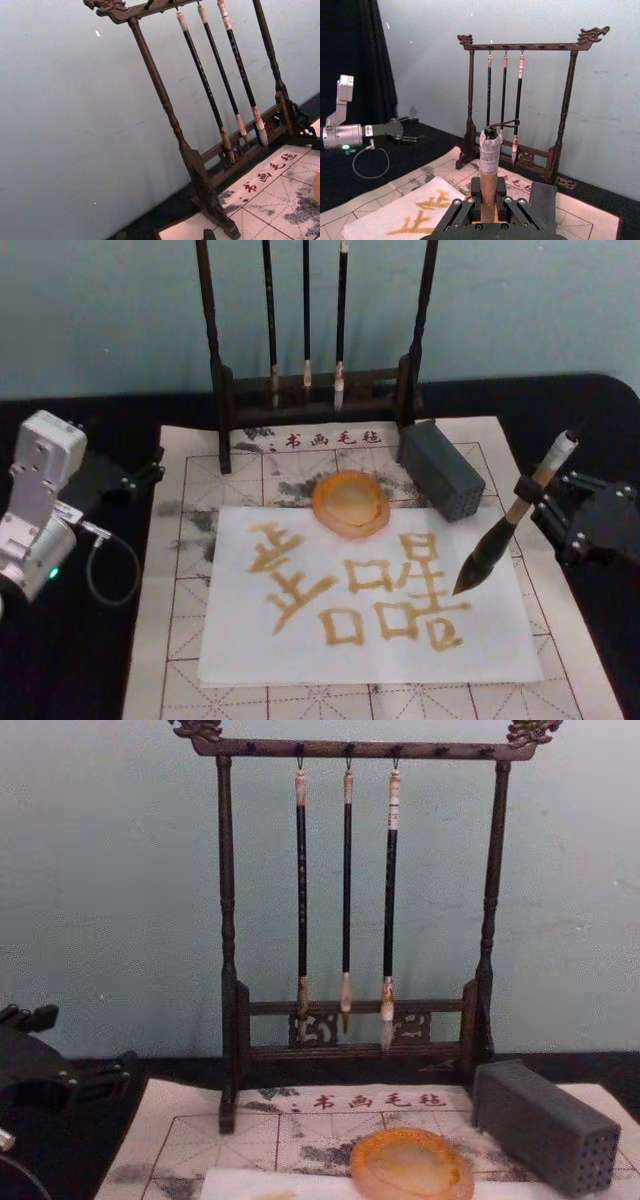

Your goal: Pick up the brush from the inkstone, write on the paper, then place the brush back to its original position.

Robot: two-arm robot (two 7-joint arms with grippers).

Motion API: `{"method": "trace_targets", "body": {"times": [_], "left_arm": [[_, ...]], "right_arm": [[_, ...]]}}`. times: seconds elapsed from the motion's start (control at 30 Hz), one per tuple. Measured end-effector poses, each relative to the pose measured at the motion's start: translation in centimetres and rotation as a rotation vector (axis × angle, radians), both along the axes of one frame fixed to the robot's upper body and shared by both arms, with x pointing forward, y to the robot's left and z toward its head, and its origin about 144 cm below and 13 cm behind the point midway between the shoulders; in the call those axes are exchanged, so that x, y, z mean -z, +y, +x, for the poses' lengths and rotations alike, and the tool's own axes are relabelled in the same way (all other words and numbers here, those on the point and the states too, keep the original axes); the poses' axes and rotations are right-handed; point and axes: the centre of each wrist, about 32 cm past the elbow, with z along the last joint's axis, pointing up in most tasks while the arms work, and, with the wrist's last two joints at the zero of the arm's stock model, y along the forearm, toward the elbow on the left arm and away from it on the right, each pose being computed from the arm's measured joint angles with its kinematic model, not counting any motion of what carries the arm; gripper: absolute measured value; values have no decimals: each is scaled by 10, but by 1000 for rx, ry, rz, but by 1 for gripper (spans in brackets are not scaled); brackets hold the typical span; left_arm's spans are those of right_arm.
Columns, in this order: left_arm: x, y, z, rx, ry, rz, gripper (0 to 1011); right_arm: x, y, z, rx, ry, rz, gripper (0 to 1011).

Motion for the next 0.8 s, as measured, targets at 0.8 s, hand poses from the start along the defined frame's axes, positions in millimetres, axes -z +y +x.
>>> {"method": "trace_targets", "body": {"times": [0.8], "left_arm": [[0,0,0,0,0,0,1001]], "right_arm": [[0,0,0,0,-1,0,195]]}}
